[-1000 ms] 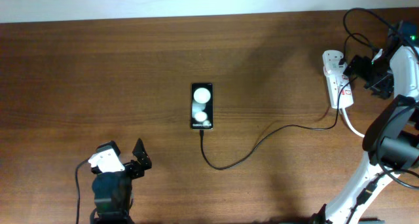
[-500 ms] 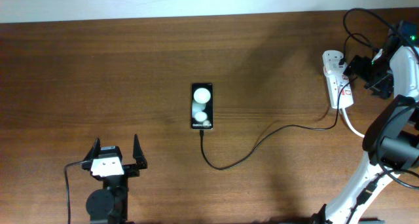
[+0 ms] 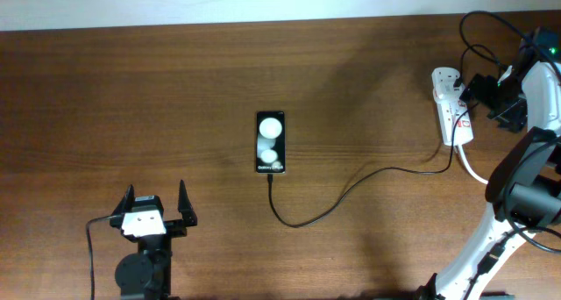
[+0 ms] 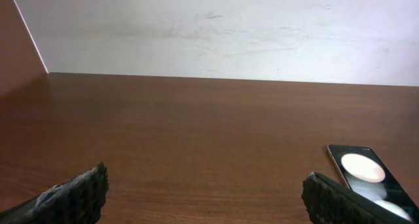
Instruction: Plug charger to phone and switch on socket
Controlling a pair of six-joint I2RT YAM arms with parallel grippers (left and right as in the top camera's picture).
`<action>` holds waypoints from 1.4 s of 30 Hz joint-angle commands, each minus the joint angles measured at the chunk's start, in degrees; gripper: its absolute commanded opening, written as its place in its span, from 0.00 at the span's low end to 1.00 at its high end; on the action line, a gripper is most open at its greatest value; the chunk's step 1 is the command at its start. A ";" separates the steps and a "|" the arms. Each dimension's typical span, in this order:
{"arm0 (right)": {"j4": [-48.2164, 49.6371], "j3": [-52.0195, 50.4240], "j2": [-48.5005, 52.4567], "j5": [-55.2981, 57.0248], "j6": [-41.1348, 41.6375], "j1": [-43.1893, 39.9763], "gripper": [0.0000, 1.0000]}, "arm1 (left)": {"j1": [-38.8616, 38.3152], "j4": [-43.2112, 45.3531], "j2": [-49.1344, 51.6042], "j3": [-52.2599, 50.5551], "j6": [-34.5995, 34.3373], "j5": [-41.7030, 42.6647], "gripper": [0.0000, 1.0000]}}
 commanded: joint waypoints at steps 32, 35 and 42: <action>13.40 -30.38 -53.53 5.62 -21.24 18.56 0.99 | -0.13 -0.37 -0.55 -0.07 0.90 0.44 0.99; 21.70 -44.70 -53.51 2.56 -21.22 18.56 0.99 | -0.11 -0.37 -0.55 -0.07 0.92 0.44 0.99; 29.92 -68.74 -53.64 0.22 -21.22 18.56 0.99 | -0.13 -0.35 -0.55 -0.07 0.90 0.44 0.99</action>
